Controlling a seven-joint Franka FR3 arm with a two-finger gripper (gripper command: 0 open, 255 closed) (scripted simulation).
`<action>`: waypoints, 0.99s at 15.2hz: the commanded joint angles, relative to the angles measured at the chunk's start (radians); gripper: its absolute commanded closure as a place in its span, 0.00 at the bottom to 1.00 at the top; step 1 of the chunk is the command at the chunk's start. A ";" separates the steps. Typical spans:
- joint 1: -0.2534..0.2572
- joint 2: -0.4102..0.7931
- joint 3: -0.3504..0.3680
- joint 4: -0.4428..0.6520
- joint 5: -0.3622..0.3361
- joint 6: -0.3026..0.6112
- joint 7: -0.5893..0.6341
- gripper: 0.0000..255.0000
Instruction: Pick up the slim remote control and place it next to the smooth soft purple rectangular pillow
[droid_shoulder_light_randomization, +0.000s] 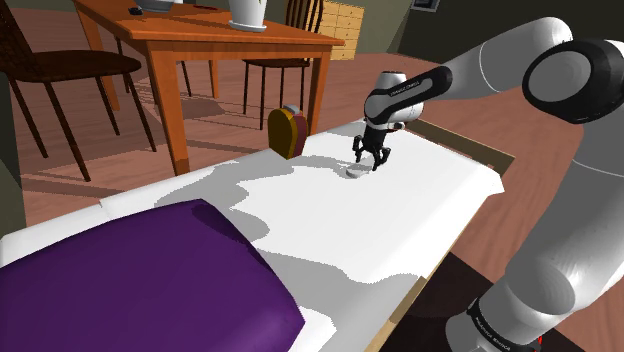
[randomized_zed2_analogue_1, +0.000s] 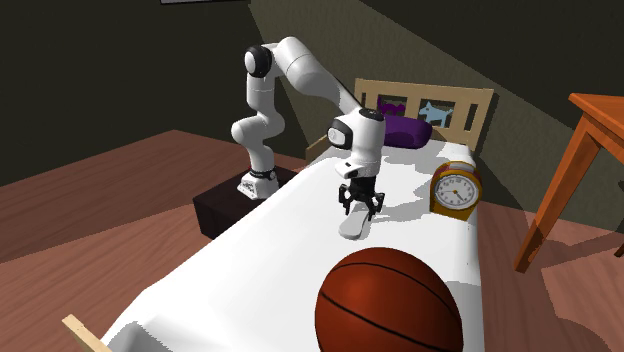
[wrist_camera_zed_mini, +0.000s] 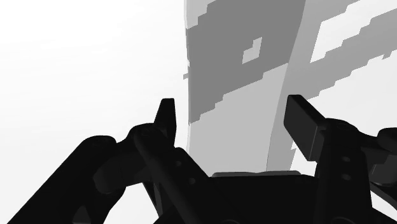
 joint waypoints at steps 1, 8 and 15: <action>0.000 -0.007 0.000 0.005 0.000 -0.012 0.000 1.00; 0.000 -0.052 0.000 0.045 0.000 -0.097 -0.001 1.00; 0.001 -0.087 0.000 0.096 0.000 -0.183 -0.002 1.00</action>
